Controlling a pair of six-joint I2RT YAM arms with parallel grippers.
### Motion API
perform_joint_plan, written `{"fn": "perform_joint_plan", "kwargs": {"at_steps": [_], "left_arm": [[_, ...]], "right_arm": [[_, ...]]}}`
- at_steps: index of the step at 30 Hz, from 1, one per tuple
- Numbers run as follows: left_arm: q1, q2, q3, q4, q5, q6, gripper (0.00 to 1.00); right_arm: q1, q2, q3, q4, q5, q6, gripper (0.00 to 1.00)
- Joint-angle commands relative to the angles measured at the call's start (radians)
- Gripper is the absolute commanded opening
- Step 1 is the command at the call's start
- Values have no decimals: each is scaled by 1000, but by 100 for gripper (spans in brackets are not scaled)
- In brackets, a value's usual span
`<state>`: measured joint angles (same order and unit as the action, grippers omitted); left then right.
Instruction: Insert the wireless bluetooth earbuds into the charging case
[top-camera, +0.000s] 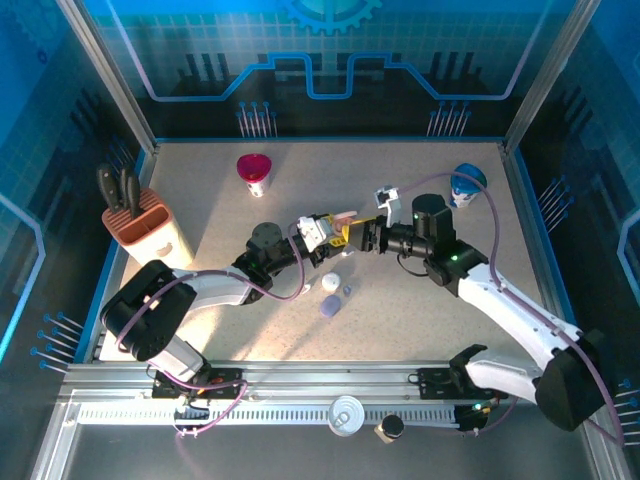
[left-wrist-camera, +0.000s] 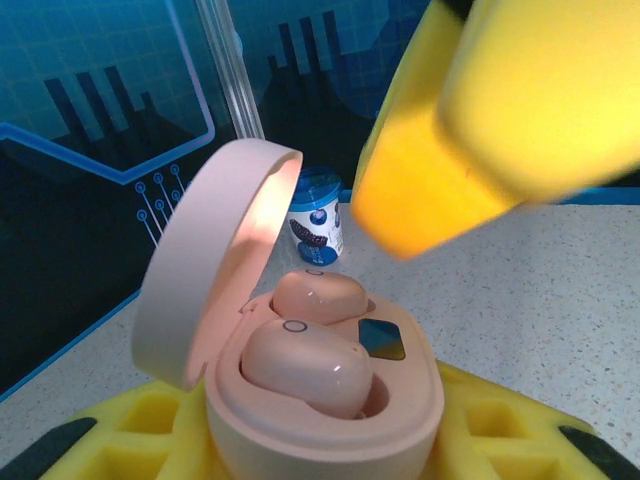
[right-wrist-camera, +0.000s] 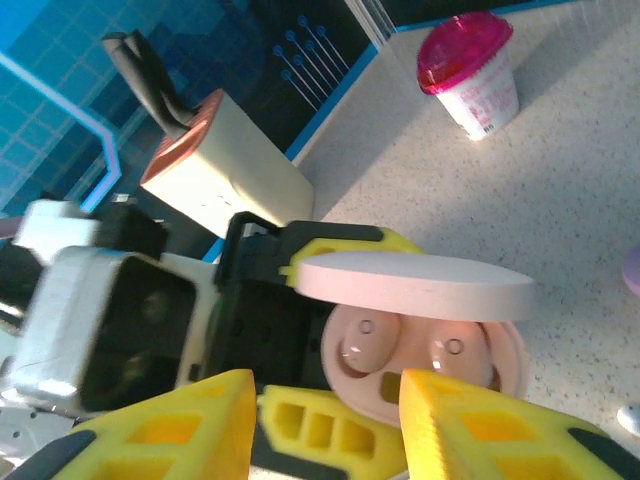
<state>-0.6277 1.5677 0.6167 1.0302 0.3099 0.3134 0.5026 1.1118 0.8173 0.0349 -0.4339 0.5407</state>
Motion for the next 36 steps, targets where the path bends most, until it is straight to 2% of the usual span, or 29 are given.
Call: {"fn": "perform_joint_plan", "kwargs": {"at_steps": [1, 3, 6, 11, 18, 21, 24, 31, 36], "left_arm": [[-5, 17, 10, 21, -15, 10, 37], [-6, 17, 7, 8, -7, 36, 38], [-7, 18, -4, 19, 0, 71, 37], [-7, 21, -11, 48, 9, 80, 37], [-8, -9, -9, 55, -3, 4, 36], [-7, -24, -12, 65, -3, -32, 36], [-7, -32, -4, 62, -1, -61, 36], [-7, -23, 19, 109, 28, -141, 36], [-7, -13, 33, 150, 55, -172, 36]], "right_arm": [[-12, -63, 20, -11, -46, -83, 43], [-12, -89, 27, -21, -27, -91, 43], [-15, -90, 83, -110, 64, -101, 42], [-23, 11, 243, -282, 154, -152, 42], [-39, 158, 342, -416, 130, -185, 42], [-43, 169, 348, -447, 118, -189, 42], [-63, 129, 290, -380, 85, -135, 43], [-170, 87, 113, -90, -184, 149, 60], [-185, 139, 36, 128, -340, 330, 62]]}}
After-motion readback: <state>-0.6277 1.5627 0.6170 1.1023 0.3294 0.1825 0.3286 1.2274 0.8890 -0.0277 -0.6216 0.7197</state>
